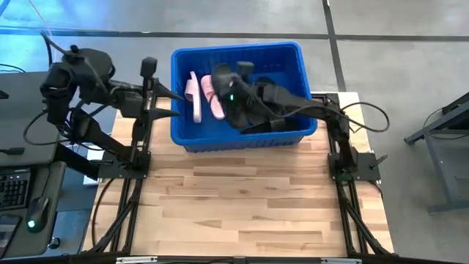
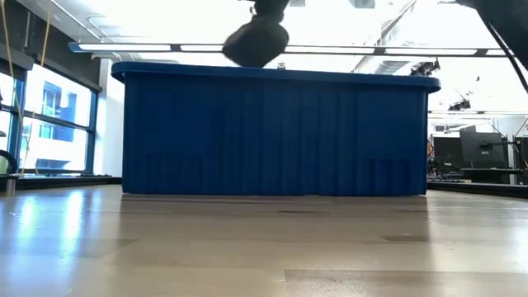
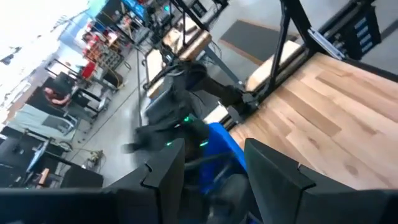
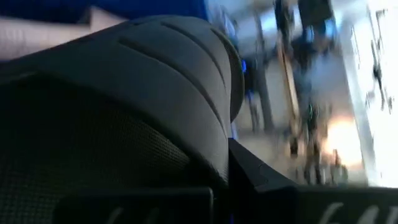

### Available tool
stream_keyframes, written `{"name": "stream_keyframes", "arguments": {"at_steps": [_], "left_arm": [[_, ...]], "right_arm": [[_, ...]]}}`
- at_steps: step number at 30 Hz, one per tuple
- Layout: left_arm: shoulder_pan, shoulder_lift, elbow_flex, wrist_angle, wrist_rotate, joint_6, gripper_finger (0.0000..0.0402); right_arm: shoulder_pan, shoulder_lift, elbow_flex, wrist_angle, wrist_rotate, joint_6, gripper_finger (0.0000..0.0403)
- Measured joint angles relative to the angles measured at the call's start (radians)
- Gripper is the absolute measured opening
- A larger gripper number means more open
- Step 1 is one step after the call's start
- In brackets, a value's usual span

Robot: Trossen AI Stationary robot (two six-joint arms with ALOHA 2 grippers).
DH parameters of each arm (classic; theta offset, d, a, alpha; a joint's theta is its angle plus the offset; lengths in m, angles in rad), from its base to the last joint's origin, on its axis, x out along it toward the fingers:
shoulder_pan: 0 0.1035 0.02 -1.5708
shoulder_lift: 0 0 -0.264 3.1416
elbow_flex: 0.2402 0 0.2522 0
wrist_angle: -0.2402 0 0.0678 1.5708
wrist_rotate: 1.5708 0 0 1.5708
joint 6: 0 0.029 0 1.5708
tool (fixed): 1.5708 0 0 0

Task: Pick and place slides into bin
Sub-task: Put the black slide into the blue bin

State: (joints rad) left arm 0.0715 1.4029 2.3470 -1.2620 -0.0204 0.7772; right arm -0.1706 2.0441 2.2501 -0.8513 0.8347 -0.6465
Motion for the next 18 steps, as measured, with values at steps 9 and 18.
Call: {"name": "stream_keyframes", "arguments": {"at_steps": [9, 18], "left_arm": [[0.000, 0.003, -0.040, -0.078, 0.000, -0.052, 0.0156], [0.000, 0.003, -0.040, -0.146, -0.052, -0.067, 0.0156]], "right_arm": [[-0.158, 0.034, -0.229, 0.505, -0.572, -0.455, 0.0000], [-0.234, 0.049, -0.579, 0.967, -0.877, -0.550, 0.0000]]}}
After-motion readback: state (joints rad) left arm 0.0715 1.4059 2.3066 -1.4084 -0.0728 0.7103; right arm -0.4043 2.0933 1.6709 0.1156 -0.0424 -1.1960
